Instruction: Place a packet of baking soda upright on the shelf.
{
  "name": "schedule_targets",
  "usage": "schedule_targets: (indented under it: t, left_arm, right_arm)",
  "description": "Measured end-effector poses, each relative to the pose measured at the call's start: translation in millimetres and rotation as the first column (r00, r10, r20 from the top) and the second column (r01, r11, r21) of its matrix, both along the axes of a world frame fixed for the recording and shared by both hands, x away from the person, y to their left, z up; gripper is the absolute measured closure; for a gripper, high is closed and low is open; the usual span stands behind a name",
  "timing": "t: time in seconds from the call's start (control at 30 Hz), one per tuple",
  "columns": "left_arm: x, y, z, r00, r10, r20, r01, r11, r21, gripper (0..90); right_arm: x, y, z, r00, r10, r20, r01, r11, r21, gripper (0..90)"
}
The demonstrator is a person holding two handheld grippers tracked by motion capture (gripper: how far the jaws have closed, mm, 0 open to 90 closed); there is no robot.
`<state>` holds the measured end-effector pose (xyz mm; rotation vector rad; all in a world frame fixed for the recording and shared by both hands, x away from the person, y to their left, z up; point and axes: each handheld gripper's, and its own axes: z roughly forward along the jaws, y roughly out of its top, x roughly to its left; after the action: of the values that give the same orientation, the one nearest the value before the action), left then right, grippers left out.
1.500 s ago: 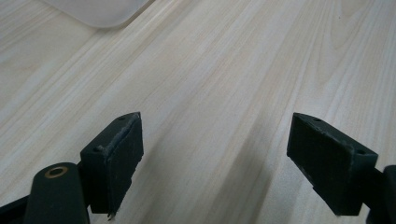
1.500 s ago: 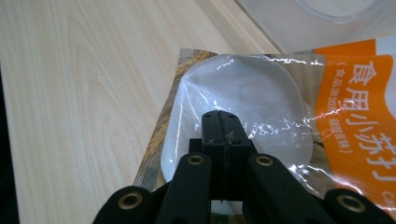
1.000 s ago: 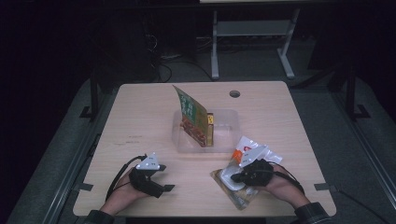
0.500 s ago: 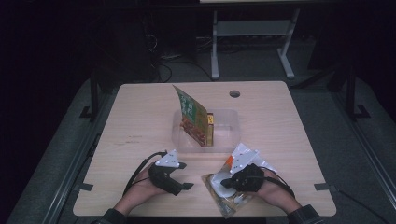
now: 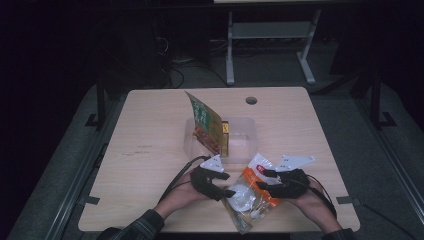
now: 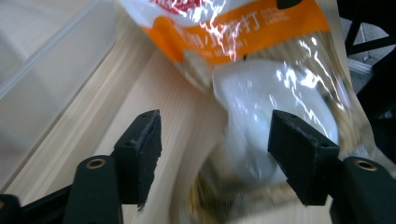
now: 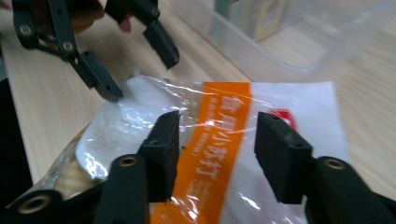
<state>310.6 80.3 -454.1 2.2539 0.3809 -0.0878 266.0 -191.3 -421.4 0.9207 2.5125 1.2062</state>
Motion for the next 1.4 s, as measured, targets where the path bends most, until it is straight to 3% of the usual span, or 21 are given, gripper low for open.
schedule_targets:
  t: [0.13, 0.27, 0.43, 0.57, 0.67, 0.9, 0.97, 1.07, 1.13, 1.4]
  left_arm:
    - [5.5, -13.8, -4.2, 0.9995, -0.022, -0.021, 0.022, 0.9998, 0.0, 41.1]
    - [7.6, -23.2, -8.4, 0.9956, -0.057, -0.074, 0.057, 0.9983, -0.005, 47.4]
    - [10.5, -27.1, -9.1, 0.9876, -0.1, -0.121, 0.099, 0.995, -0.012, 66.4]
    - [6.6, -29.0, -4.7, 0.9898, -0.119, -0.077, 0.12, 0.9928, -0.001, 82.9]
    - [3.6, -29.4, -0.7, 0.9908, -0.121, -0.062, 0.12, 0.9927, -0.014, 88.2]
    - [-1.0, -32.4, 3.2, 0.9884, -0.149, -0.029, 0.149, 0.9887, -0.021, 89.3]
    - [-1.3, -33.7, 4.9, 0.985, -0.166, -0.046, 0.164, 0.9853, -0.048, 89.5]
    - [-1.9, -37.6, 6.1, 0.9846, -0.171, -0.038, 0.169, 0.9844, -0.048, 89.5]
    - [-1.8, -38.0, 7.0, 0.986, -0.163, -0.036, 0.161, 0.9853, -0.058, 89.5]
    - [3.1, -22.1, 25.8, 0.9958, -0.081, 0.041, 0.086, 0.9876, -0.131, 89.7]
  right_arm:
    - [-3.5, -10.4, 2.0, 0.9988, -0.047, 0.015, 0.047, 0.999, 0.016, 43.2]
    - [-7.4, -19.0, 2.7, 0.9958, -0.09, 0.021, 0.089, 0.996, 0.027, 40.4]
    - [-10.8, -27.9, 2.9, 0.9908, -0.13, 0.036, 0.129, 0.991, 0.03, 38.2]
    - [-12.0, -32.4, 3.1, 0.985, -0.166, 0.048, 0.164, 0.986, 0.033, 35.4]
    - [-13.0, -36.8, 4.2, 0.9791, -0.195, 0.059, 0.192, 0.98, 0.051, 33.5]
    - [-14.6, -45.8, 6.3, 0.9729, -0.222, 0.064, 0.217, 0.972, 0.086, 31.7]
    - [-14.4, -47.0, 5.7, 0.9734, -0.22, 0.064, 0.215, 0.973, 0.084, 31.7]
    - [-14.9, -47.1, 5.8, 0.9725, -0.225, 0.059, 0.22, 0.972, 0.083, 31.2]
    - [-15.2, -47.3, 6.6, 0.9719, -0.227, 0.063, 0.221, 0.972, 0.085, 30.6]
    - [-16.3, -50.4, 9.3, 0.9693, -0.237, 0.067, 0.227, 0.966, 0.122, 27.5]
